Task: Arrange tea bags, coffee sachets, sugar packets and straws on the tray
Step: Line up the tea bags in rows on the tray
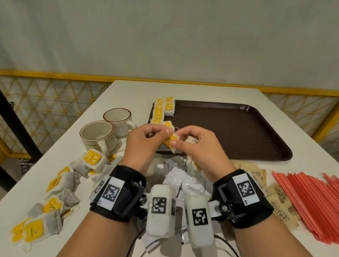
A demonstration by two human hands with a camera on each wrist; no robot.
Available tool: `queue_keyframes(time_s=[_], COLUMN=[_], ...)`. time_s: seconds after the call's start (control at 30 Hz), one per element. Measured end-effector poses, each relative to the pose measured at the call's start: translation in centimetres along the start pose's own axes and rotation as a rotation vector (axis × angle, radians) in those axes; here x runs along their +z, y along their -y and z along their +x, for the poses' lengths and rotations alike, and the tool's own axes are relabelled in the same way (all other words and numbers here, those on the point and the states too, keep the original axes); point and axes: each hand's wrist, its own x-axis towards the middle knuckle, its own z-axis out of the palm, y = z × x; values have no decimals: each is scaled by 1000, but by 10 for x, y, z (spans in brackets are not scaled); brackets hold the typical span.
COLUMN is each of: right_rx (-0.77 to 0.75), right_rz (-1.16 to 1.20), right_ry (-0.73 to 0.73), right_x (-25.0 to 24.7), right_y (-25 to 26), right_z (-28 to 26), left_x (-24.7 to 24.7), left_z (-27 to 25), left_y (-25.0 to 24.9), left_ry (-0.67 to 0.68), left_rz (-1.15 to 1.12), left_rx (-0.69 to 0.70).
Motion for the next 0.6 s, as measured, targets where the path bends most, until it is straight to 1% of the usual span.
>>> queue_keyframes(time_s=[0.07,0.13,0.2,0.23,0.27,0.3,0.37,0.4,0.43,0.47,0.6], right_rx=[-20,-43,-82,-90,-90,-75,-26,-12,-9,-8,38], right_rz=[36,88,82,64,53,64,82,59,39,43,138], right_ry=[-44,-123,-176,-175,-144,-80,85,135,140,113,-83], right_x=[1,-2,-7,-10,-13,-16,-19,-19,-17,-14,-1], right_y=[0,2,4,6,7,10,13,13,13,11,2], right_z=[0,1,2,3,3,2,0,0,-1,0,2], left_x=[-1,-3,-5,-7,-8,-9,-9,-10,-9,-9,-5], left_z=[1,1,2,3,4,4,5,6,6,5,2], left_y=[0,0,1,2,3,4,5,6,6,5,1], left_ry=[-4,5,10,5,-5,-14,-16,-10,-1,10,60], left_rz=[9,26,52,72,88,98,89,79,67,55,31], left_rx=[0,16,45,64,83,96,101,98,89,78,53])
